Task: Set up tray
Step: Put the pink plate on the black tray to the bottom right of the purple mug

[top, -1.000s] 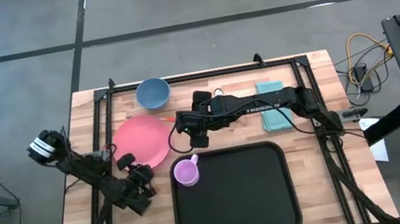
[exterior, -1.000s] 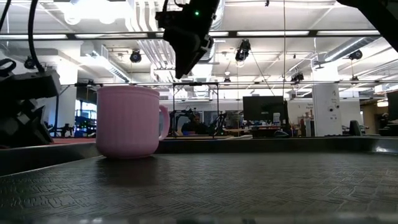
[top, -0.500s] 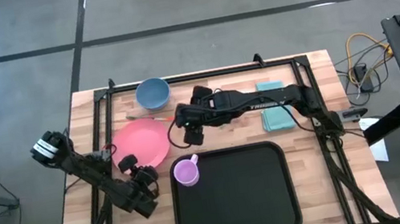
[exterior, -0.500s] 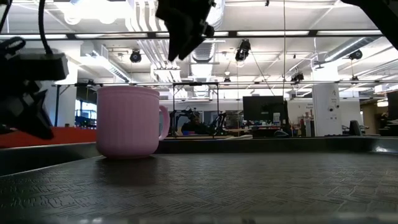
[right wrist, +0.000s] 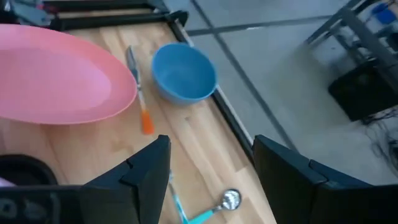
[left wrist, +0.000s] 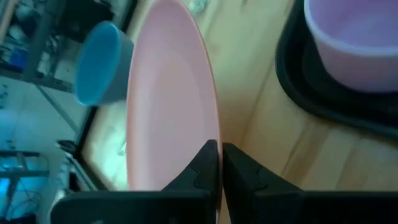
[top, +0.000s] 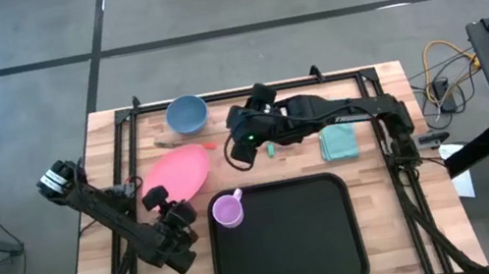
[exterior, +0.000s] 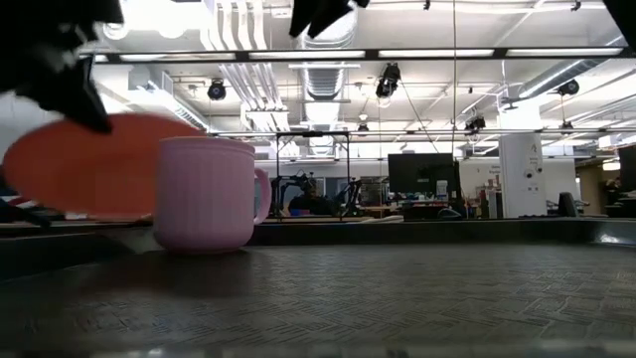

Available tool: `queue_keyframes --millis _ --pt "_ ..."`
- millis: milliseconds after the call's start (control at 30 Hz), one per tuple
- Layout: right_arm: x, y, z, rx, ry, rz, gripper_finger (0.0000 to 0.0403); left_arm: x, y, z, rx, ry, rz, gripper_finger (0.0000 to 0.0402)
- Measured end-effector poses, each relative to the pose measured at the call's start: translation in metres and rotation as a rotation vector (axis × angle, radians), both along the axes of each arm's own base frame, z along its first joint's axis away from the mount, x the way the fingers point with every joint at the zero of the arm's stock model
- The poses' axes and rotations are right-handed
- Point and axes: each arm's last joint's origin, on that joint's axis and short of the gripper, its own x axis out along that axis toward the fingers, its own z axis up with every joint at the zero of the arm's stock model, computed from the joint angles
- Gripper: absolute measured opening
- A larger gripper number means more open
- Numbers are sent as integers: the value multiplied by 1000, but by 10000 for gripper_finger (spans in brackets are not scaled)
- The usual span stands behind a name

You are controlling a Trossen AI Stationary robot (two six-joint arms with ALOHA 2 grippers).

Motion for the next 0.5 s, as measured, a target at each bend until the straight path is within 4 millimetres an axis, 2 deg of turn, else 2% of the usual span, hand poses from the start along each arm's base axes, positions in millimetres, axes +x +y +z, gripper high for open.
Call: queue_keyframes --millis 233,400,500 --pt "-22 8 19 22 -49 -49 214 8 -6 49 40 -23 -53 1" --pt "-41 20 31 77 -84 -77 214 18 -13 83 77 -25 -209 1" --pt "-53 27 40 103 -176 -167 214 23 -17 100 127 -4 -324 0"
